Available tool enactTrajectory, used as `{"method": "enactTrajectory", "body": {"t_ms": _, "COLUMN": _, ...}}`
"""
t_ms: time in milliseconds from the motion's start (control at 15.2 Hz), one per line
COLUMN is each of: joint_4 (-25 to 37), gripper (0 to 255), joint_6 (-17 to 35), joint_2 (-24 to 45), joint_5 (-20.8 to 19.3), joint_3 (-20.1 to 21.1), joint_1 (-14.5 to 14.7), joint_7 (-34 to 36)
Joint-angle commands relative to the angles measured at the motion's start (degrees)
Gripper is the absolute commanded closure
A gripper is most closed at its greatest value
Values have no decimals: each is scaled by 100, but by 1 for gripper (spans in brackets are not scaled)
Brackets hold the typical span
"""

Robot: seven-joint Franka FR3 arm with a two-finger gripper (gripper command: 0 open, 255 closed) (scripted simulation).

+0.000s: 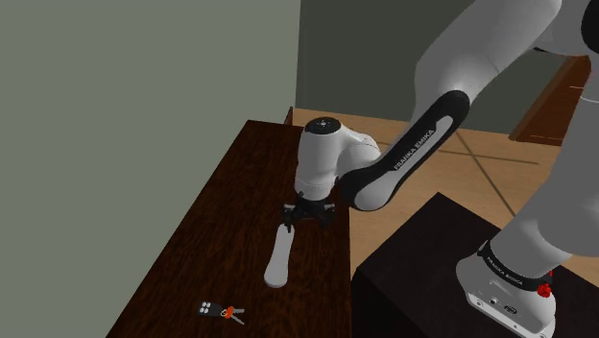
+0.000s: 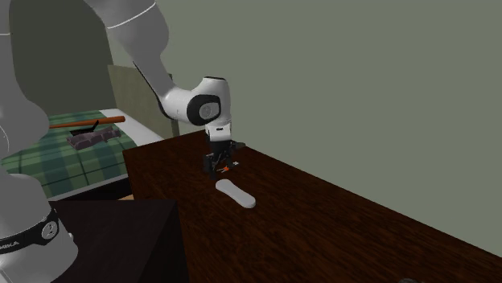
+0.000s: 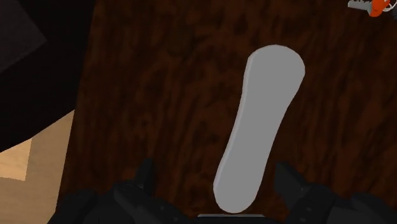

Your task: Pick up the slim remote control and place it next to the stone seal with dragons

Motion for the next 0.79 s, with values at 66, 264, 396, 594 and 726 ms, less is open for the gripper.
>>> {"method": "enactTrajectory", "body": {"t_ms": 66, "joint_4": 597, "gripper": 0, "joint_6": 67, "joint_2": 763, "joint_5": -569, "joint_3": -500, "joint_1": 552, "joint_7": 838}}
{"method": "enactTrajectory", "body": {"t_ms": 264, "joint_4": 1242, "gripper": 0, "joint_6": 80, "joint_2": 1451, "joint_5": -829, "joint_3": -907, "joint_1": 1026, "joint_7": 1399}}
{"method": "enactTrajectory", "body": {"t_ms": 396, "joint_4": 1592, "gripper": 0, "joint_6": 71, "joint_2": 1795, "joint_5": -897, "joint_3": -1078, "joint_1": 1233, "joint_7": 1628}}
{"method": "enactTrajectory", "body": {"t_ms": 594, "joint_4": 1672, "gripper": 0, "joint_6": 206, "joint_2": 2004, "joint_5": -1009, "joint_3": -1208, "joint_1": 1337, "joint_7": 1706}}
{"method": "enactTrajectory", "body": {"t_ms": 726, "joint_4": 1731, "gripper": 0, "joint_6": 294, "joint_2": 2146, "joint_5": -1080, "joint_3": -1291, "joint_1": 1404, "joint_7": 1756}}
